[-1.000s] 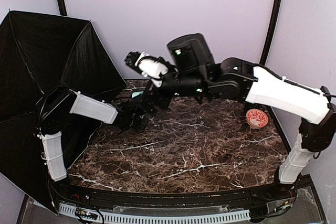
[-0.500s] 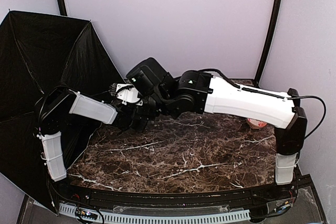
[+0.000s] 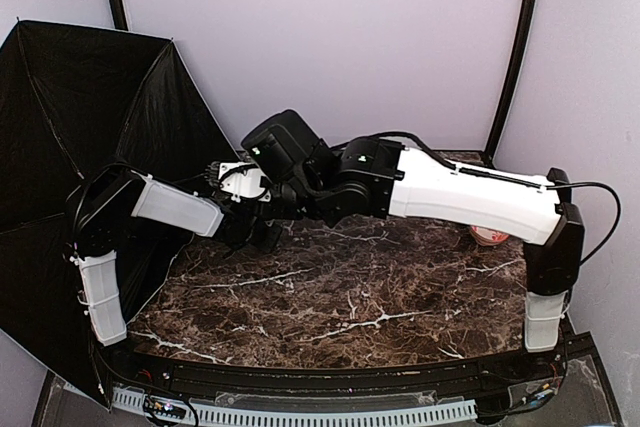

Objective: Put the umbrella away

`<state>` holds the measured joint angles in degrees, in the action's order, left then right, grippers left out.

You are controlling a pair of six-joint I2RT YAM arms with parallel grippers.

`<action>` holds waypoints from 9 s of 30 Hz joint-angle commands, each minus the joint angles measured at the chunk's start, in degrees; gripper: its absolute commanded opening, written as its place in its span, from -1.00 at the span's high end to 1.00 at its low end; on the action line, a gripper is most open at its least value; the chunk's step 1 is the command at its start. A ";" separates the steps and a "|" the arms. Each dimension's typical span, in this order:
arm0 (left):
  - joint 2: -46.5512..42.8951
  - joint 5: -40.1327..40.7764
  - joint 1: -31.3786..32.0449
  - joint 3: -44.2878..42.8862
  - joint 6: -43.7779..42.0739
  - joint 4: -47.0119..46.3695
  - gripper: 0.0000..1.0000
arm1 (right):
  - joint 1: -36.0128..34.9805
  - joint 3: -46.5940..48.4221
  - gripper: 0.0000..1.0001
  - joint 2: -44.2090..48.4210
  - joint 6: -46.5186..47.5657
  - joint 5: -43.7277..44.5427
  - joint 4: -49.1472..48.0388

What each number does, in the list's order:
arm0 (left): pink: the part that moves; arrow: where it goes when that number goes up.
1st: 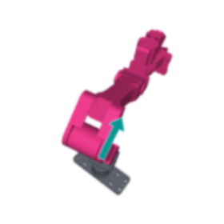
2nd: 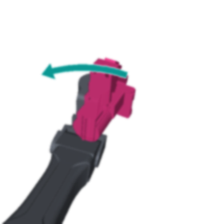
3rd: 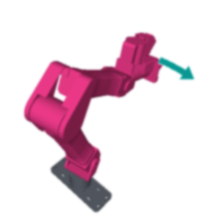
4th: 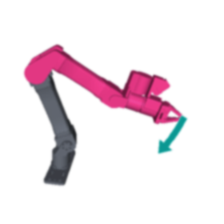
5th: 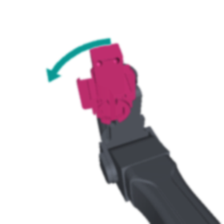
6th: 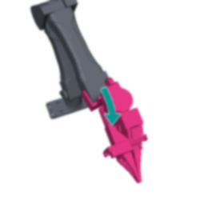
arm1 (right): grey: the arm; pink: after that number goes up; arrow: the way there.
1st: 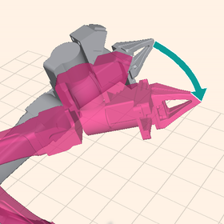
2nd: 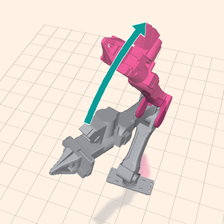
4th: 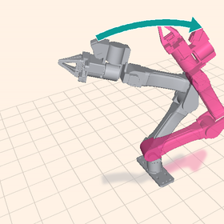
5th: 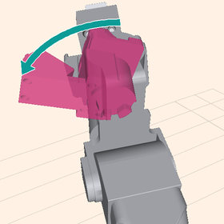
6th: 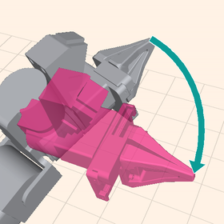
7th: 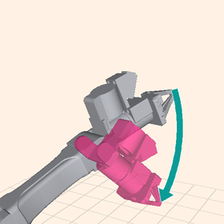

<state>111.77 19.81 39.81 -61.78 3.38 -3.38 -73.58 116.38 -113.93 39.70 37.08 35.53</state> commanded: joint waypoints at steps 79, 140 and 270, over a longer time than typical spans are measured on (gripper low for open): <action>-9.21 -58.21 -1.49 -5.96 48.55 -58.21 -0.72 | -1.48 -64.92 1.00 18.63 -31.72 22.81 -93.33; -22.05 -59.97 9.74 7.05 20.56 -38.46 1.00 | 27.36 -34.03 -0.69 21.46 -67.33 -47.89 -75.43; -22.35 -51.36 2.39 4.59 11.01 -57.58 1.00 | 20.13 -63.34 0.94 13.10 -59.89 -38.33 -69.49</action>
<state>96.97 -36.75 46.70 -52.51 16.67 -31.73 -49.10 60.80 -94.54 -23.79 4.10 -55.96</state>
